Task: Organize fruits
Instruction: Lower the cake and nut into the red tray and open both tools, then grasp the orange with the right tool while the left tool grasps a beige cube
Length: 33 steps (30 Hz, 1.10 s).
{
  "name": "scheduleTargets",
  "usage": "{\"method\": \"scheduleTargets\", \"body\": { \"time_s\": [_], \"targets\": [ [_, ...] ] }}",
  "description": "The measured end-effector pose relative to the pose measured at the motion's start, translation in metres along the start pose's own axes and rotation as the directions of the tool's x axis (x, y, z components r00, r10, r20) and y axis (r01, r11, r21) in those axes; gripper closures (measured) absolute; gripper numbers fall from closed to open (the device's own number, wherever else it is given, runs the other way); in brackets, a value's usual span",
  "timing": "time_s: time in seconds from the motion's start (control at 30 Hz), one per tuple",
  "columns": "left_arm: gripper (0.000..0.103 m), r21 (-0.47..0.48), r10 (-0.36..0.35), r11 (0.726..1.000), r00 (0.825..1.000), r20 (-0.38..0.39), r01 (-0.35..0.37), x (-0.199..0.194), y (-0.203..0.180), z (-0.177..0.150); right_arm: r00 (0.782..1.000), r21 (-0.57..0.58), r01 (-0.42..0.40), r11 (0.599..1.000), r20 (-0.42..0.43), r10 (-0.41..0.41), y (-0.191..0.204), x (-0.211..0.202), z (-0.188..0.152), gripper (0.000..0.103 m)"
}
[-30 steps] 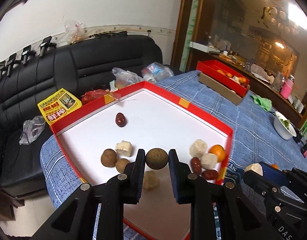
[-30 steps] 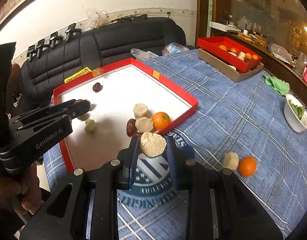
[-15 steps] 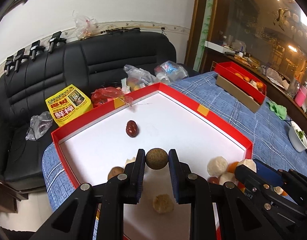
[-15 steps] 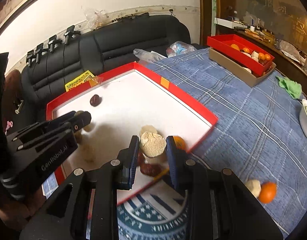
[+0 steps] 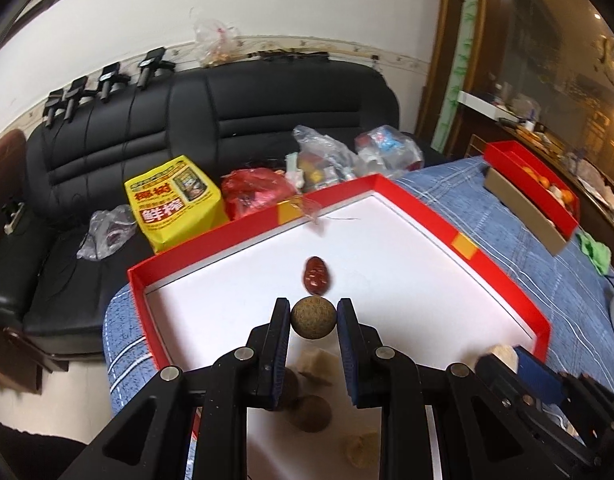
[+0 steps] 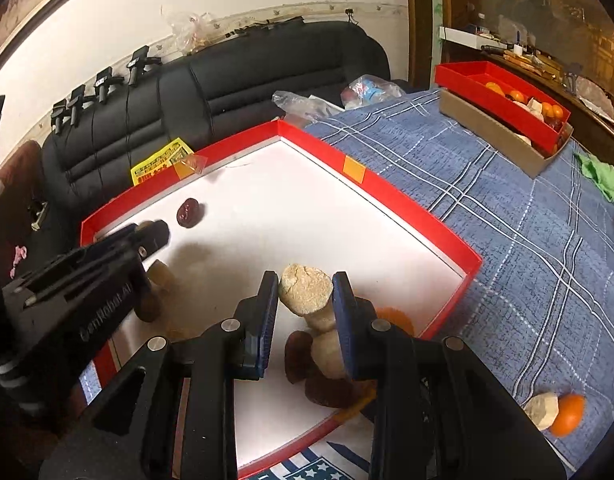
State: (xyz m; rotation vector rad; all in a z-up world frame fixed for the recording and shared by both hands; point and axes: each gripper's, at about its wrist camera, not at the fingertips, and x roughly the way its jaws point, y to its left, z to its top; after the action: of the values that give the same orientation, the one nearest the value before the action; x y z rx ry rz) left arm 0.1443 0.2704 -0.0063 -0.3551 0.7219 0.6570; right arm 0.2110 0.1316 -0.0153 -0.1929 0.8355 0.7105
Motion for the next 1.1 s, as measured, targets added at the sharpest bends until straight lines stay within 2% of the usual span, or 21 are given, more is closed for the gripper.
{"method": "scheduleTargets", "body": {
  "time_s": [0.1, 0.17, 0.2, 0.23, 0.27, 0.43, 0.53, 0.73, 0.83, 0.9, 1.0, 1.1],
  "targets": [
    [0.079, -0.034, 0.044, 0.998, 0.998, -0.045, -0.046, 0.01, 0.008, 0.002, 1.0, -0.001, 0.008, 1.0, -0.019, -0.008, -0.002, 0.004, -0.001, 0.076],
    [0.053, -0.05, 0.035, 0.998, 0.996, -0.086, -0.04, 0.015, 0.012, 0.003, 0.999, -0.013, 0.018, 1.0, -0.029, -0.019, 0.0, 0.005, -0.001, 0.074],
    [0.048, -0.059, 0.039, 0.997, 0.994, -0.101, -0.045, 0.015, 0.014, 0.002, 0.999, -0.017, 0.025, 1.0, -0.035, -0.025, 0.001, 0.005, -0.001, 0.07],
    [0.04, -0.064, 0.045, 0.997, 0.993, -0.107, -0.052, 0.015, 0.015, 0.002, 0.999, -0.023, 0.031, 0.999, -0.035, -0.031, 0.002, 0.002, -0.001, 0.056],
    [0.037, -0.068, 0.053, 0.996, 0.993, -0.109, -0.061, 0.012, 0.017, 0.001, 0.999, -0.026, 0.034, 0.999, -0.03, -0.034, 0.002, -0.001, -0.001, 0.044],
    [0.037, -0.102, 0.035, 0.994, 0.995, -0.09, -0.044, -0.009, 0.022, -0.001, 0.997, -0.046, 0.068, 0.997, 0.038, -0.066, -0.003, -0.04, -0.005, 0.043],
    [0.037, -0.112, 0.012, 0.994, 0.999, -0.048, -0.018, -0.03, 0.022, -0.005, 0.993, -0.043, 0.095, 0.995, 0.068, -0.092, -0.016, -0.064, -0.015, 0.043],
    [0.036, -0.086, -0.063, 0.994, 0.998, 0.005, 0.063, -0.064, 0.002, -0.023, 0.974, 0.07, 0.177, 0.982, 0.129, -0.185, -0.083, -0.128, -0.065, 0.043],
    [0.036, -0.047, -0.123, 0.991, 0.992, -0.003, 0.123, -0.073, -0.022, -0.036, 0.96, 0.167, 0.243, 0.956, 0.099, -0.261, -0.13, -0.144, -0.094, 0.043],
    [0.036, 0.002, -0.17, 0.985, 0.985, -0.012, 0.17, -0.078, -0.043, -0.046, 0.955, 0.213, 0.277, 0.937, 0.049, -0.294, -0.155, -0.146, -0.111, 0.044],
    [0.036, 0.102, -0.21, 0.972, 0.977, -0.028, 0.212, -0.085, -0.073, -0.063, 0.957, 0.237, 0.28, 0.93, 0.009, -0.29, -0.171, -0.141, -0.121, 0.044],
    [0.036, 0.182, -0.22, 0.958, 0.975, -0.034, 0.222, -0.089, -0.093, -0.075, 0.964, 0.226, 0.258, 0.939, 0.0, -0.265, -0.172, -0.13, -0.12, 0.044]
  ]
}}
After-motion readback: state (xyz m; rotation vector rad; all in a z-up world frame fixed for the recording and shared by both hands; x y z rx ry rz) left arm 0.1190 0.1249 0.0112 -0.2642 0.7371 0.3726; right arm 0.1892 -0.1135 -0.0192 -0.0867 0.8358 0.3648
